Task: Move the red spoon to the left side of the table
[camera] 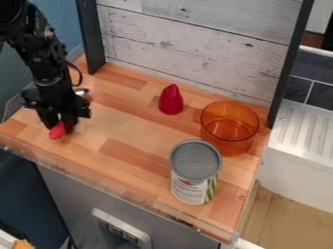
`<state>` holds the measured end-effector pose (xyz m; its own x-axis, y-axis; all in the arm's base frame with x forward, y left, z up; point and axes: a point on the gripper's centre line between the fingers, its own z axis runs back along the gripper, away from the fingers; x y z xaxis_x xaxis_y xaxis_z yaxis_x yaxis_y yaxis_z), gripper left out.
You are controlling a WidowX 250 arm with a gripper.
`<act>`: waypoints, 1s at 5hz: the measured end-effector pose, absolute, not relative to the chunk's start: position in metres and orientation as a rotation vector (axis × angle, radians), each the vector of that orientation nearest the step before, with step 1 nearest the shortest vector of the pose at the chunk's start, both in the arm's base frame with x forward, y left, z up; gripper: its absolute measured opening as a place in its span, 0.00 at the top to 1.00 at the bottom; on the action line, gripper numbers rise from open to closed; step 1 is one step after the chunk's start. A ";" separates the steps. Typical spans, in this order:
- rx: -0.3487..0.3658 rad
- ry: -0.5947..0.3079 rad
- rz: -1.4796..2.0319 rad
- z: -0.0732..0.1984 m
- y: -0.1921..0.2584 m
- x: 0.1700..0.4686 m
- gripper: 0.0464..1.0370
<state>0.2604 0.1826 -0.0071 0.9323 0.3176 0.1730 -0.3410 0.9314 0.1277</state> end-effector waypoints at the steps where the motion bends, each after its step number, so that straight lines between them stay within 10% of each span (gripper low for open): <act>1: 0.175 -0.149 0.342 -0.010 0.186 0.265 0.65; 2: 0.198 -0.146 0.360 -0.010 0.189 0.269 0.58; 4: 0.184 -0.115 0.403 -0.009 0.189 0.266 0.04; 5: 0.149 -0.106 0.422 -0.010 0.189 0.263 0.03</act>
<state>0.2628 0.1887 -0.0096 0.9069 0.3997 0.1336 -0.4152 0.9016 0.1215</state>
